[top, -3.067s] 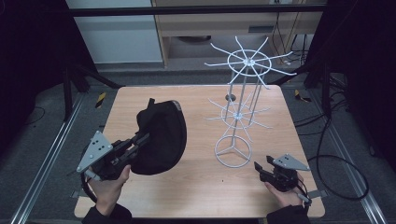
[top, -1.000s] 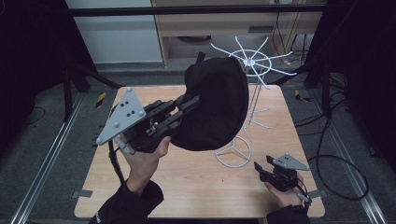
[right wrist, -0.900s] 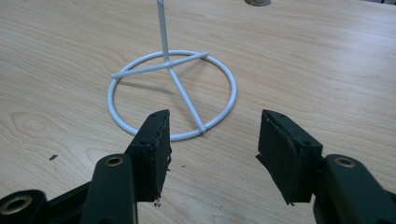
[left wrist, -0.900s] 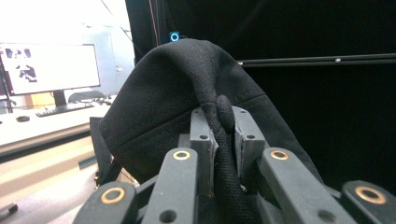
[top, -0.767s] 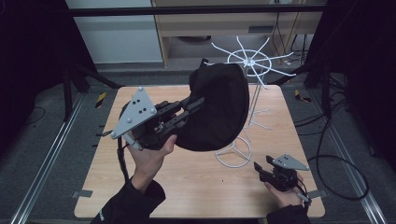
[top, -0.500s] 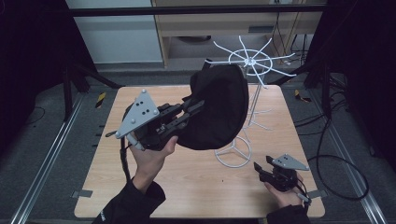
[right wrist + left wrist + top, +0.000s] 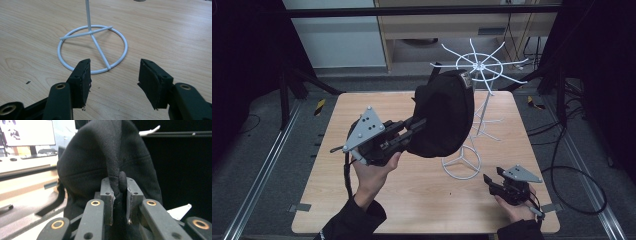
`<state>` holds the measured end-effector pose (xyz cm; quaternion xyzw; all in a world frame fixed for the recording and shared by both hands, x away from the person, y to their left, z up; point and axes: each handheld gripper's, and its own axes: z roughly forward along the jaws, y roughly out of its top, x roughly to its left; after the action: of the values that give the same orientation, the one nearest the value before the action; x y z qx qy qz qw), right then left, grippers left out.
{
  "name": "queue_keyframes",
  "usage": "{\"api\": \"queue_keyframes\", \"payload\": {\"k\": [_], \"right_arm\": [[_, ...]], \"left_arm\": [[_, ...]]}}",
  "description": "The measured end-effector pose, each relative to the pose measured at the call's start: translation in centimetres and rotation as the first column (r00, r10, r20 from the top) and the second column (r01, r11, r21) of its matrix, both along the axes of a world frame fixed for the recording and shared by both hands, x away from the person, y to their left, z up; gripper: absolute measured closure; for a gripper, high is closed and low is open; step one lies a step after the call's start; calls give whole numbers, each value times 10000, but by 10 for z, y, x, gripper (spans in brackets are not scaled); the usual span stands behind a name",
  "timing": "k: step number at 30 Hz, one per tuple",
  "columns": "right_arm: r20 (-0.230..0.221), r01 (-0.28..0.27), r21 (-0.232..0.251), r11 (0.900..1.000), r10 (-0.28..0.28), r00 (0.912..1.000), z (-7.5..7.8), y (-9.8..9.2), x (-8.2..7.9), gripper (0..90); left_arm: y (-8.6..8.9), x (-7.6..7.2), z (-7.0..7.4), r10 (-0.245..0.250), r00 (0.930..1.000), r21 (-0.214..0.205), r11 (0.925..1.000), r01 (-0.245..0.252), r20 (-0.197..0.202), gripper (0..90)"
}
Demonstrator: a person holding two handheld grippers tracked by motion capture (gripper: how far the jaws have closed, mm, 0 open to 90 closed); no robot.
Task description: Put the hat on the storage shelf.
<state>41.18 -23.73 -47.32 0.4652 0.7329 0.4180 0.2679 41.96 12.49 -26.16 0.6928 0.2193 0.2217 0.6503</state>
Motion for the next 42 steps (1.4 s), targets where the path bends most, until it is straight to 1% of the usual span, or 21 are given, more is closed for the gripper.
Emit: {"api": "queue_keyframes", "payload": {"k": [5,11,14,15,16,19,20,21,23,27,29,30,31,33,35,36,37,38,39,40,42], "right_arm": [[-41,-1,18,10000,1,10000,0,0,0,432],[-17,-11,20,10000,11,10000,0,0,0,428],[-17,-9,25,10000,9,10000,0,0,0,427],[-23,-4,31,10000,4,10000,0,0,0,427],[-36,6,34,10000,-6,10000,0,0,0,427],[-37,9,34,10000,-9,10000,0,0,0,425],[-38,25,30,10000,-25,10000,0,0,-1,422],[-30,33,34,10000,-33,10000,0,0,-1,421],[-11,49,13,10000,-49,10000,0,0,0,418],[3,51,-13,10000,-51,10000,-1,-1,0,411],[0,68,6,10000,-68,10000,-1,0,0,406],[0,68,6,10000,-68,10000,-1,0,0,406],[-45,98,56,9999,-98,9999,-1,0,-1,400],[-19,118,27,9999,-118,9999,-2,-1,0,387],[3,152,22,9999,-152,9999,-2,-1,0,372],[3,152,22,9999,-152,9999,-2,-1,0,372],[-32,173,48,9998,-173,9998,-2,-1,0,367],[-52,207,59,9998,-207,9998,-3,-1,0,352],[-55,223,59,9997,-223,9997,-3,-1,0,343],[-55,223,59,9997,-223,9997,-3,-1,0,343],[-32,256,8,9997,-256,9997,-4,-2,1,326]], "left_arm": [[-6,5,-11,11,9997,252,9997,-5,-245,769],[-10,7,-17,67,9994,405,9992,-54,-329,739],[-8,5,-19,66,9996,426,9991,-53,-286,662],[-6,3,-21,88,9996,456,9989,-75,-278,662],[-1,0,-23,126,9995,456,9989,-112,-298,608],[6,-3,-25,201,9993,403,9990,-189,-306,526],[15,-7,-29,283,9990,335,9991,-271,-351,501],[15,-7,-29,283,9990,335,9991,-271,-351,487],[29,-13,-37,581,9973,496,9972,-558,-457,460],[52,-17,-54,923,9928,518,9947,-885,-766,429],[57,-18,-60,1047,9907,563,9934,-1000,-871,416],[63,-18,-66,1162,9882,618,9920,-1104,-995,416],[74,-17,-81,1468,9807,807,9872,-1372,-1291,407],[85,-16,-96,1776,9707,1067,9810,-1618,-1616,397],[95,-15,-114,2158,9569,1402,9716,-1907,-1944,390],[95,-15,-114,2158,9569,1402,9716,-1907,-1944,387],[102,-13,-125,2437,9463,1538,9647,-2139,-2125,387],[112,-11,-140,2730,9296,1674,9571,-2365,-2476,378],[118,-9,-148,2910,9193,1779,9517,-2501,-2647,373],[118,-9,-148,2910,9193,1779,9517,-2501,-2647,370],[127,-5,-164,3296,8970,2186,9370,-2725,-2946,365]]}}
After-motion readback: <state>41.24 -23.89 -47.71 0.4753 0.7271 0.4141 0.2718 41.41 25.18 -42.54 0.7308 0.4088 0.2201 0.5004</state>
